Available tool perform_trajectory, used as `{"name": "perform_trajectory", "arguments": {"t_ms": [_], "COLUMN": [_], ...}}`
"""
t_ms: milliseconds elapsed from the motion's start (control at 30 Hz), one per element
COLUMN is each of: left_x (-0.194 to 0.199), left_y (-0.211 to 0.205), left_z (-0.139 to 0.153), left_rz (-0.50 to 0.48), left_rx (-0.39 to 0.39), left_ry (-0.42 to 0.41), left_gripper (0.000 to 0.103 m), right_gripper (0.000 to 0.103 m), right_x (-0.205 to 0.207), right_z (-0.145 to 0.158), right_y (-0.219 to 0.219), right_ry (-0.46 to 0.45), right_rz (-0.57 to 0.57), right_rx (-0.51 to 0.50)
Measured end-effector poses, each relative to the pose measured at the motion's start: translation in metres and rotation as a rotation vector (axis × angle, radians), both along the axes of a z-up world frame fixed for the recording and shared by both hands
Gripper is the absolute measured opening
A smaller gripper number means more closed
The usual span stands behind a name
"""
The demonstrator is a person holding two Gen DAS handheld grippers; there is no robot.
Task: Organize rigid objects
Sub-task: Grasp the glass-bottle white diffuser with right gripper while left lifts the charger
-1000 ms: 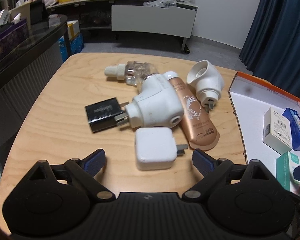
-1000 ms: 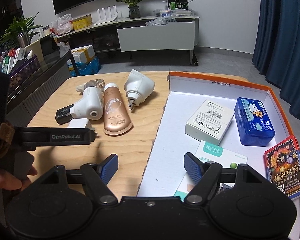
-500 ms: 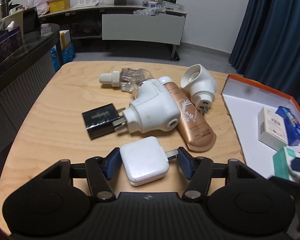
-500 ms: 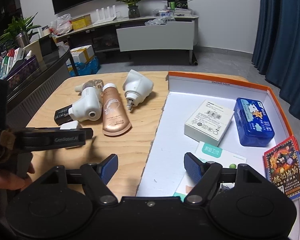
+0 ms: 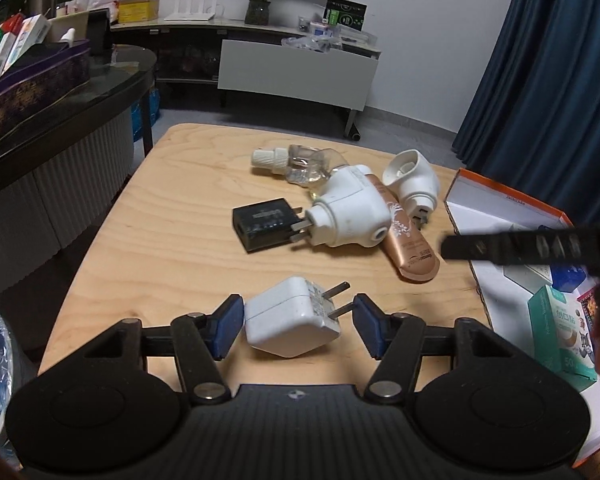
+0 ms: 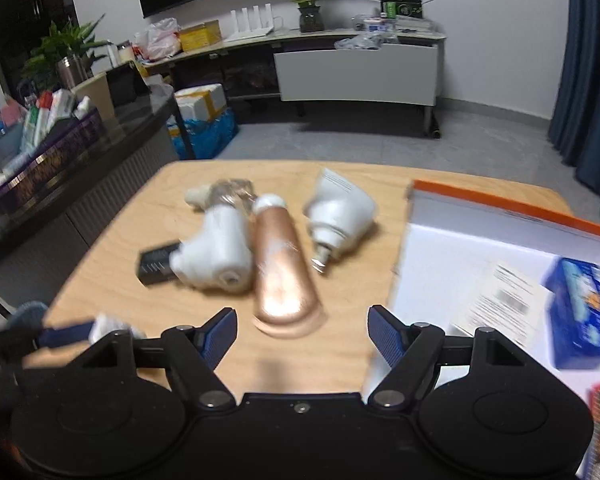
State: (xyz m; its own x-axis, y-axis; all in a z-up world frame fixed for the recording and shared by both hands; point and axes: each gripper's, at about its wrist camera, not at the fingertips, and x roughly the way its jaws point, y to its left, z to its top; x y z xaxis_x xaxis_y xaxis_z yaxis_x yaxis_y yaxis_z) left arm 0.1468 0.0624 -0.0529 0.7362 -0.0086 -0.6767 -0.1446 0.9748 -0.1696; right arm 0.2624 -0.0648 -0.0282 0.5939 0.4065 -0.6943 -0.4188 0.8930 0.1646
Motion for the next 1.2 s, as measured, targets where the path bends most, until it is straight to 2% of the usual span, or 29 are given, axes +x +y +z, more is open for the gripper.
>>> {"name": "perform_trajectory", "arguments": {"t_ms": [167, 267, 400, 567, 633, 700, 733, 767, 833, 1033, 1200], "left_x": [-0.006, -0.008, -0.008, -0.009, -0.009, -0.008, -0.008, -0.008, -0.009, -0.011, -0.011], "left_y": [0.009, 0.013, 0.017, 0.019, 0.020, 0.021, 0.021, 0.021, 0.022, 0.022, 0.022], "left_z": [0.000, -0.002, -0.003, -0.005, -0.005, -0.006, -0.006, -0.006, -0.006, -0.006, -0.005], "left_rz": [-0.003, -0.011, -0.020, -0.028, -0.029, -0.028, -0.029, -0.028, -0.028, -0.025, -0.018], "left_rx": [-0.014, -0.034, -0.049, -0.063, -0.068, -0.072, -0.073, -0.075, -0.080, -0.090, -0.086], "left_ry": [-0.023, -0.033, -0.047, -0.065, -0.071, -0.077, -0.081, -0.083, -0.086, -0.093, -0.091], "left_gripper": [0.061, 0.061, 0.061, 0.061, 0.061, 0.061, 0.061, 0.061, 0.061, 0.061, 0.061], "right_gripper": [0.086, 0.090, 0.090, 0.090, 0.091, 0.088, 0.081, 0.065, 0.051, 0.053, 0.050], "right_x": [0.013, 0.019, 0.035, 0.064, 0.069, 0.070, 0.069, 0.066, 0.061, 0.074, 0.061], "right_z": [0.000, -0.001, -0.002, -0.012, -0.014, -0.014, -0.015, -0.015, -0.017, -0.031, -0.020], "right_y": [0.037, 0.058, 0.078, 0.089, 0.095, 0.104, 0.109, 0.113, 0.119, 0.102, 0.082], "right_ry": [0.005, 0.010, -0.001, 0.059, 0.034, 0.005, -0.013, -0.033, -0.052, 0.056, 0.051], "right_rz": [0.079, 0.133, 0.102, 0.055, 0.050, 0.065, 0.080, 0.109, 0.139, 0.075, 0.019], "right_rx": [0.003, 0.007, -0.036, -0.048, -0.070, -0.114, -0.143, -0.169, -0.206, -0.118, -0.044]}}
